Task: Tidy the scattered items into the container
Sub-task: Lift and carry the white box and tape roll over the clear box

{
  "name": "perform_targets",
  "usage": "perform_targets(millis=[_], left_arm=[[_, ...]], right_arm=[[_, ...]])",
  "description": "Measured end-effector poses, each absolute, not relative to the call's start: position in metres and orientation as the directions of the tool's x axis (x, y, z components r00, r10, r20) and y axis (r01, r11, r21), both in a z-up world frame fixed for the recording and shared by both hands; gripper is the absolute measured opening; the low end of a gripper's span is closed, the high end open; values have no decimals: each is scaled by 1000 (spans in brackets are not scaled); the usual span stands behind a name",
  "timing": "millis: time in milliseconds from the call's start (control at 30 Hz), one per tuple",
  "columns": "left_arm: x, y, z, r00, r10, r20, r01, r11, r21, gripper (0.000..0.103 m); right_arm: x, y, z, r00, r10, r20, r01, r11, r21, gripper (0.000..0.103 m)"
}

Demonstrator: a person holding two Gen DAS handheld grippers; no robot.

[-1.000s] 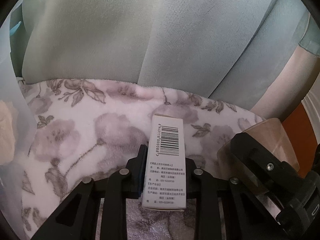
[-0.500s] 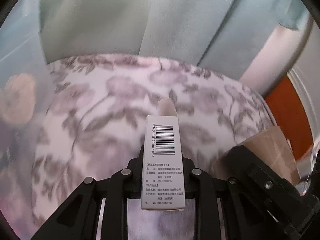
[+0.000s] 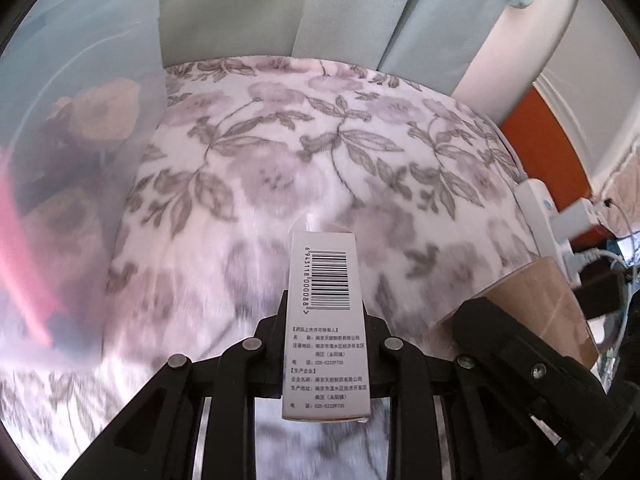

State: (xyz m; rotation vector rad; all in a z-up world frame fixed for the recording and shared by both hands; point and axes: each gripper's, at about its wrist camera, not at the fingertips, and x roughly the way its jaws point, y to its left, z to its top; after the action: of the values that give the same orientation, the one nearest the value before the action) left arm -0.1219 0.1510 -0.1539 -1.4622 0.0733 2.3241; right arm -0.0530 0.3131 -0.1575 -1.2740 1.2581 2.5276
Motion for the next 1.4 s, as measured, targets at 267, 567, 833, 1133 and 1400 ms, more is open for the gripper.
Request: perform_targets(millis=[267,567,833,1133,1400], left_arm=[[-95,139,-112,-437,331,-837,-378,-911,-163,26],[-77,136,-32,-529,422,-736,-429,-882,-197,26],[-58,117,52,-638,494,-591,-450,-862,-234,26],[-36,84,111,-735,517,-439,-461,-856,-236,26],[-39,47,119,-781,491,-386,-419,-870,-259,26]], right_arm=[[-23,308,-123,-692,-291,-661,-354,-662,661,88],[-11,307,-42,-803,-241,-546,-254,-690,678,88],[13,295,47,-909,-227,-351,-100,-696,711,88],[37,265,114,-950,-250,-189,59,-734,677,88],[26,231,127,-938,-287,-196,106,-773,626,88]])
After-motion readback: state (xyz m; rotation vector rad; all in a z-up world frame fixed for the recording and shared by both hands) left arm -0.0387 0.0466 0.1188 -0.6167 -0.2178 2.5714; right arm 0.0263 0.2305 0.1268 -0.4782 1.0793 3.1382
